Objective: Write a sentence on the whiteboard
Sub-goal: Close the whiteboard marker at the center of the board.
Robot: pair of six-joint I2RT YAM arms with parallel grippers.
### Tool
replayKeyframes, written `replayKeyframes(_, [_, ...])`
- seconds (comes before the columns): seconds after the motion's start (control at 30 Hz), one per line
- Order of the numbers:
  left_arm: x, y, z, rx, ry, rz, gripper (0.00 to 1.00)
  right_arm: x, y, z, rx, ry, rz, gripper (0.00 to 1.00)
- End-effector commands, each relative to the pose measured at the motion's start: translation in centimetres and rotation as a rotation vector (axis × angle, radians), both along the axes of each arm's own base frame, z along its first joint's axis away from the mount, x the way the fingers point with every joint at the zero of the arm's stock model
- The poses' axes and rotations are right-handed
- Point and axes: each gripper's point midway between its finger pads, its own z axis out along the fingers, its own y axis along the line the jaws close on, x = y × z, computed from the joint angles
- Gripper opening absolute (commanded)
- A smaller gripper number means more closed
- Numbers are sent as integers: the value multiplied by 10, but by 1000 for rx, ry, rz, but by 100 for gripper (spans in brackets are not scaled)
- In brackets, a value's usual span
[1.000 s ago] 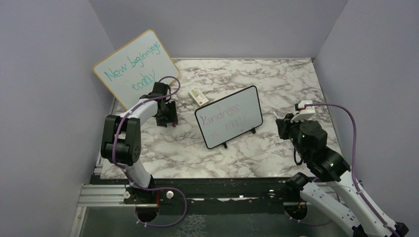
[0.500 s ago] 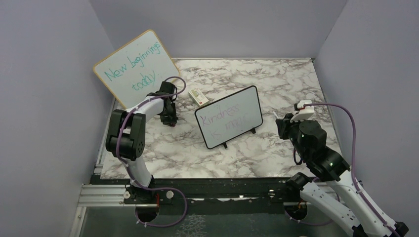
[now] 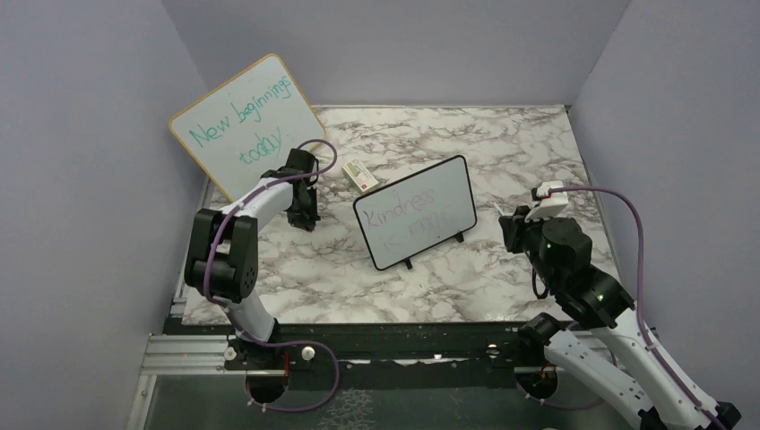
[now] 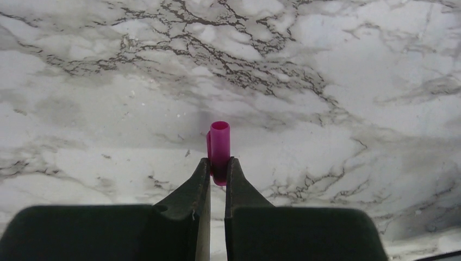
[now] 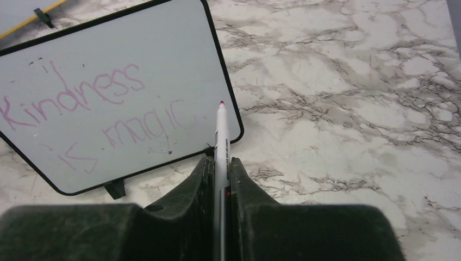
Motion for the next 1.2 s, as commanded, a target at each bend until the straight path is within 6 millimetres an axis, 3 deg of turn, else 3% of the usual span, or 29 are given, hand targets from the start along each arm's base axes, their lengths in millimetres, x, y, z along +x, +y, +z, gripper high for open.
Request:
replayKeyframes(0.0, [1, 0, 44, -2, -125, -97, 0, -2, 8, 6, 0, -12, 60, 0])
replayKeyframes(0.07, [3, 1, 62, 4, -182, -145, 0, -4, 13, 9, 8, -18, 89, 0])
replayKeyframes(0.37, [-10, -41, 151, -200, -445, -431, 0, -10, 44, 33, 38, -35, 269, 0])
replayKeyframes(0.53, [-27, -60, 198, -253, -613, -606, 0, -18, 65, 51, 49, -41, 404, 0])
replayKeyframes(0.93, [-78, -97, 242, -89, -883, -1055, 0, -33, 105, 74, 71, -37, 658, 0])
replayKeyframes(1.17, [-94, -120, 246, 0, -951, -1280, 0, -40, 128, 81, 107, -34, 791, 0])
